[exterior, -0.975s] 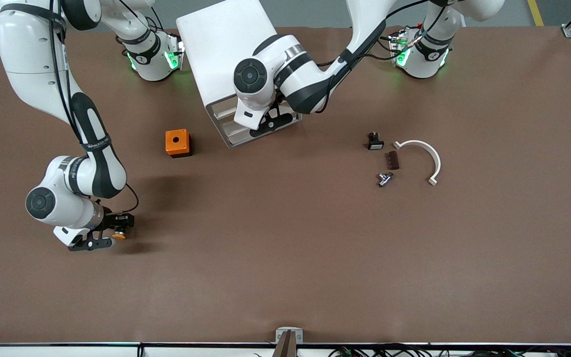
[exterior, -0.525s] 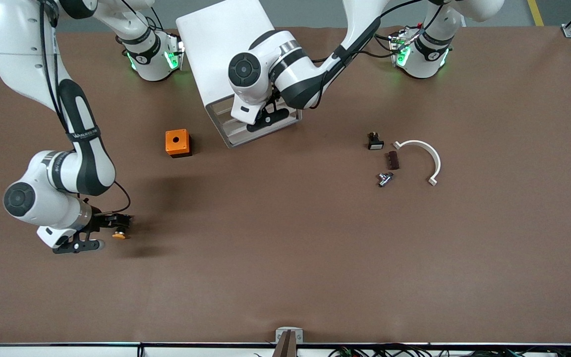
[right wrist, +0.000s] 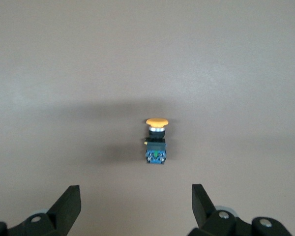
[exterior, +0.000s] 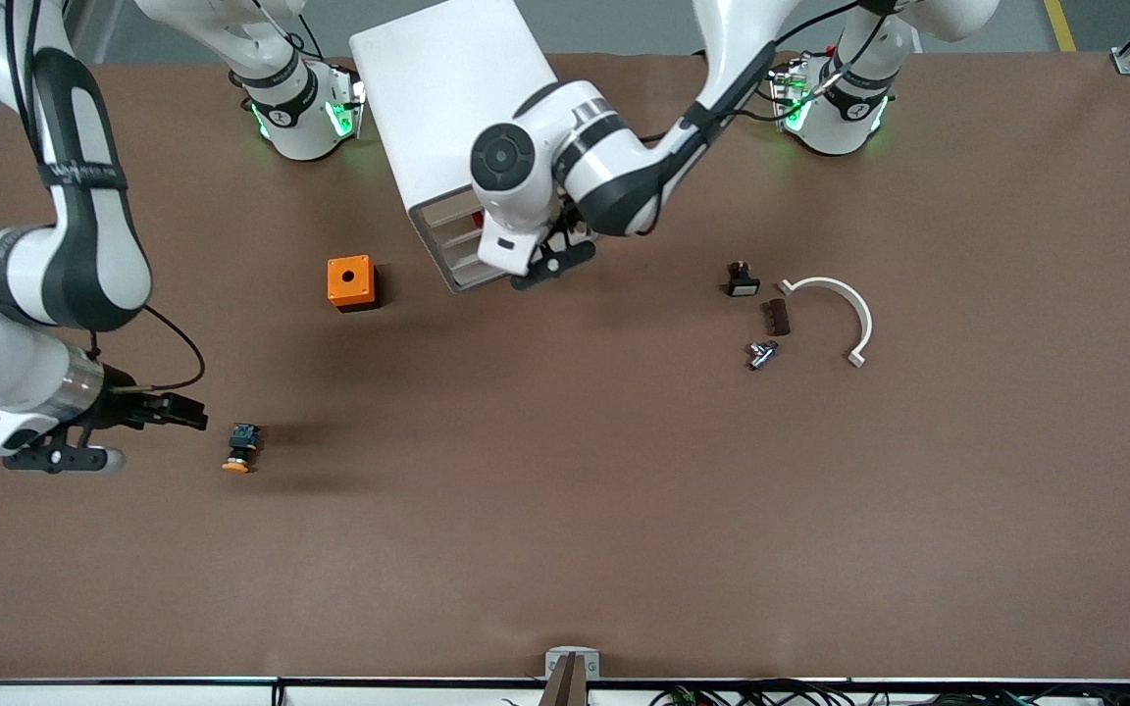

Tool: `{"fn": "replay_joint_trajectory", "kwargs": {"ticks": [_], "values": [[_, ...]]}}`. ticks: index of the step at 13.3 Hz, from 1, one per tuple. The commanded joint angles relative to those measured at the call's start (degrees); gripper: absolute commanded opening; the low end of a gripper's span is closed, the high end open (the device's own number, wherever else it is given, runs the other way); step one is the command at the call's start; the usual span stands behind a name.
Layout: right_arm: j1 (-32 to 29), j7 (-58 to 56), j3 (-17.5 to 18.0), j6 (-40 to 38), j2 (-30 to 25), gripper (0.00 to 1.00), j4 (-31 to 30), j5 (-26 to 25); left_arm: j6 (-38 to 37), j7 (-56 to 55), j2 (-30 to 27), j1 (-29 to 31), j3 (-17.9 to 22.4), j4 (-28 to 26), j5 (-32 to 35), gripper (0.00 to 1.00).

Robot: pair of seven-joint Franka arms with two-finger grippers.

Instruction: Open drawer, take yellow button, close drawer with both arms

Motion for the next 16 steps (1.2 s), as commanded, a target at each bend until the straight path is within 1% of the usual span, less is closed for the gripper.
{"fn": "replay_joint_trajectory", "kwargs": {"ticks": [1,4,6,8,10,11,13,15,16], "values": [[-0.64,1.08,0.78,-4.16,-5.97,1.00,-1.07,-0.13,-2.04,-0.23,-4.43,8.00,-0.59,-0.77,5.04,1.00],[-1.52,1.08,0.52,-7.69,-10.36,1.00,-0.81,-0.39,-3.37,0.91,-6.72,17.31,-0.59,-0.68,6.11,1.00],[-1.44,1.08,0.60,-8.31,-13.18,1.00,-0.72,-0.92,-4.15,7.56,-8.22,22.94,-0.59,-0.77,6.99,1.00],[-1.44,1.51,0.60,-10.23,-14.76,1.00,-0.63,-0.92,-5.92,12.85,-8.49,28.30,-0.68,-0.86,7.26,1.00],[-1.52,2.56,0.69,-14.70,-15.47,1.00,2.16,-0.92,-5.92,18.11,-8.75,32.00,-0.59,-0.42,7.17,1.00],[-1.44,2.74,0.69,-17.34,-15.39,1.00,4.01,-0.92,-5.92,22.76,-9.97,34.45,-0.59,0.37,7.17,1.00],[-1.52,3.10,0.52,-19.38,-15.47,1.00,4.55,-0.92,-5.92,26.92,-11.90,37.63,-0.68,0.46,7.17,1.00],[-1.43,3.19,0.60,-21.84,-15.74,1.00,6.65,-1.71,-5.92,28.85,-13.57,38.69,-0.59,0.46,7.26,1.00],[-1.43,3.27,0.78,-23.41,-15.65,1.00,8.58,-3.02,-5.92,30.78,-14.71,39.22,-0.59,0.46,7.35,1.00]]}}
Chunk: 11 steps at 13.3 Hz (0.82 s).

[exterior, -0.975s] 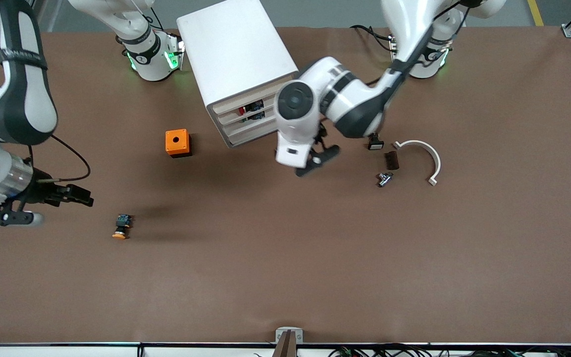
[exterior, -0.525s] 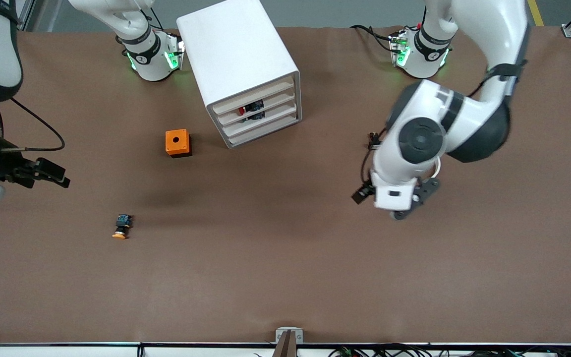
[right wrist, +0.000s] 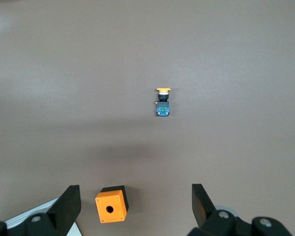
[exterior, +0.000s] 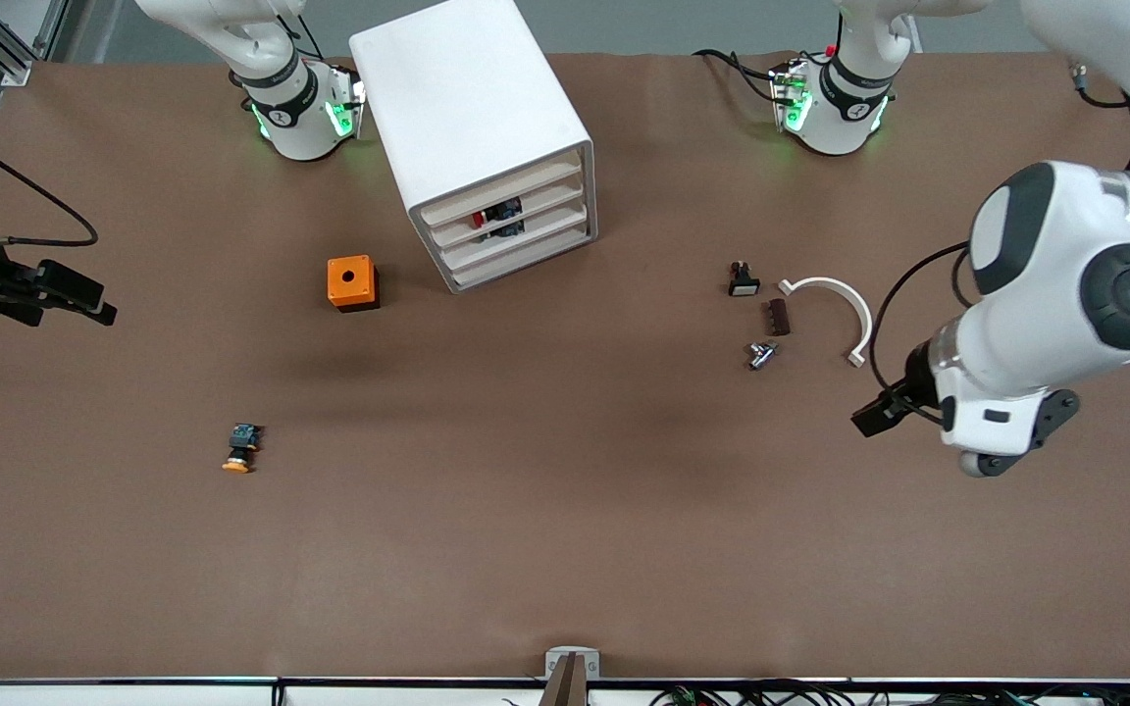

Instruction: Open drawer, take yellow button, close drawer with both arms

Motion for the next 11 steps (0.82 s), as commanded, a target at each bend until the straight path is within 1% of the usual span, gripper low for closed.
{"fn": "replay_joint_trajectory", "kwargs": {"ticks": [1,3,7,9,11], "values": [[-0.71,1.65,1.14,-4.14,-0.03,1.00,5.28,-2.38,-0.78,4.31,-4.13,1.48,-0.59,-0.88,1.29,1.00],[-0.44,4.98,1.23,-5.82,-0.12,1.00,6.62,-2.56,-3.58,9.93,-6.33,3.76,-1.29,-1.06,1.20,1.00],[0.17,6.75,1.40,-5.74,-1.69,1.00,6.19,-3.88,-6.40,18.98,-11.69,3.95,-0.50,-2.10,1.12,1.00],[0.17,7.72,1.40,-5.83,-2.66,1.00,5.48,-3.97,-6.93,23.82,-15.81,3.95,1.25,-5.35,1.03,1.00],[0.17,7.89,1.49,-5.74,-2.84,1.00,5.13,-5.02,-7.11,26.29,-20.73,4.21,1.34,-9.38,0.50,1.00]]}}
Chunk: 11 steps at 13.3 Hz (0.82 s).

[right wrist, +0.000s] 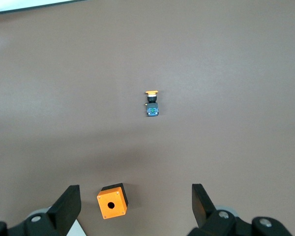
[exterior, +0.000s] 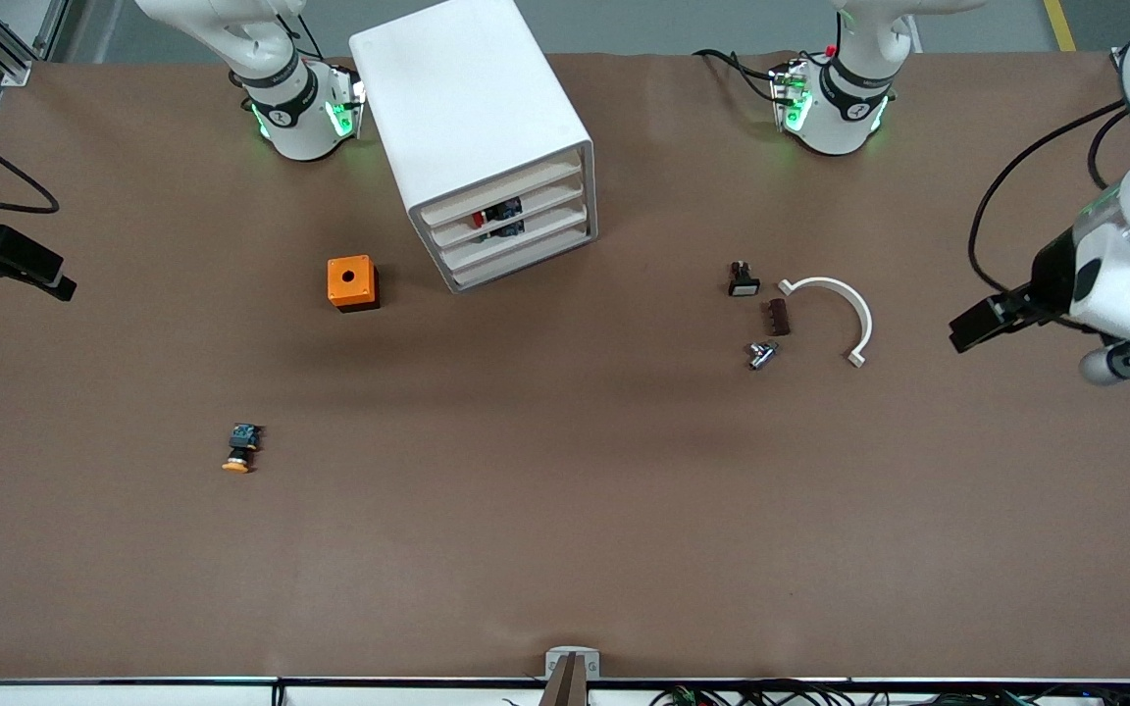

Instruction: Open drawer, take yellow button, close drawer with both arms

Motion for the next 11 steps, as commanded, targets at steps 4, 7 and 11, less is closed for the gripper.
{"fn": "replay_joint_trajectory", "kwargs": {"ticks": [4,7,11], "values": [[0.21,1.46,0.44,0.42,-2.84,1.00,-3.00,-3.00,0.45,4.59,-13.59,0.17,0.34,-15.43,-0.39,1.00],[0.12,1.46,0.44,0.33,-3.02,1.00,-3.09,-3.01,1.06,11.17,-16.58,-1.06,4.11,-18.16,-2.84,1.00],[0.21,1.46,0.53,0.33,-3.20,1.00,-3.09,-3.01,1.33,11.18,-19.13,-1.94,4.74,-21.24,-2.85,1.00]]}}
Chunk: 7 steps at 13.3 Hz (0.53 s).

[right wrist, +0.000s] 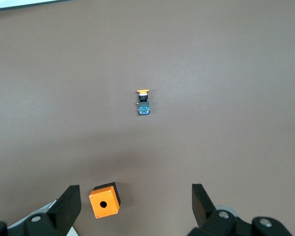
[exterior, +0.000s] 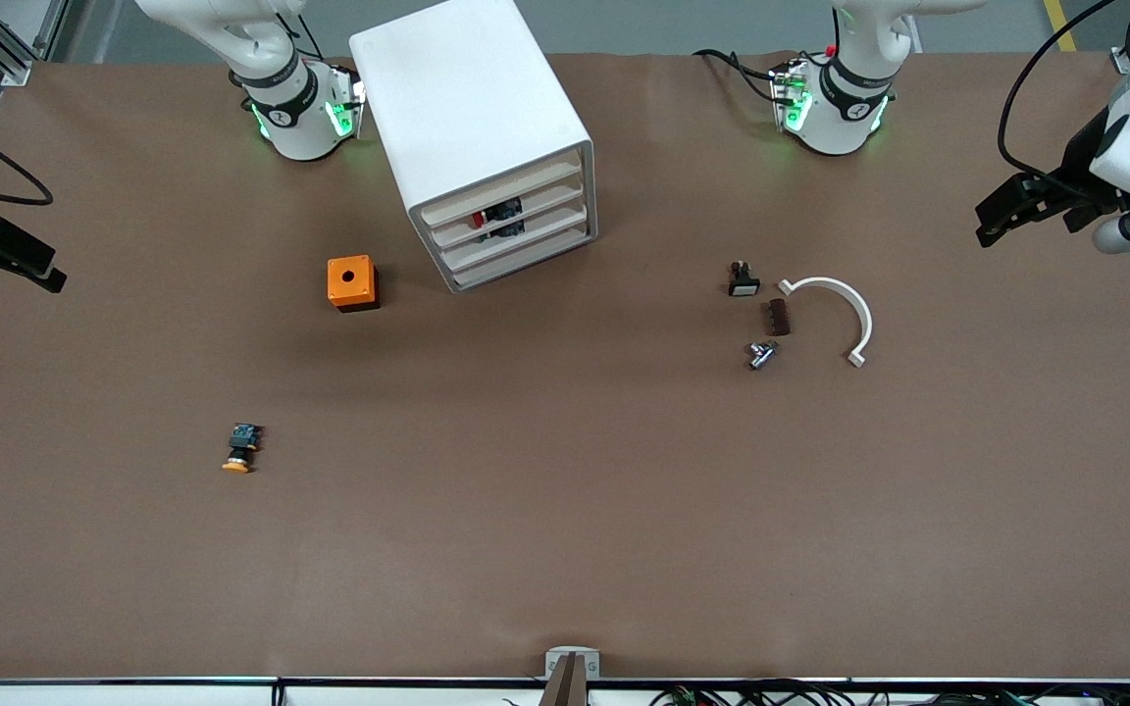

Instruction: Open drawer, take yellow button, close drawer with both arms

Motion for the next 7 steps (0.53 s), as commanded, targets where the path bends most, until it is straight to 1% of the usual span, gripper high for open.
{"fn": "replay_joint_trajectory", "kwargs": {"ticks": [1,7], "values": [[0.20,1.25,0.35,0.56,-2.13,1.00,-2.21,-1.03,1.48,0.82,-2.44,-1.13,0.73,-2.89,-0.85,1.00],[0.20,1.25,0.35,1.17,-2.13,1.00,-2.21,-1.03,0.78,1.35,-1.21,-1.13,0.47,-0.52,-0.67,1.00]]}}
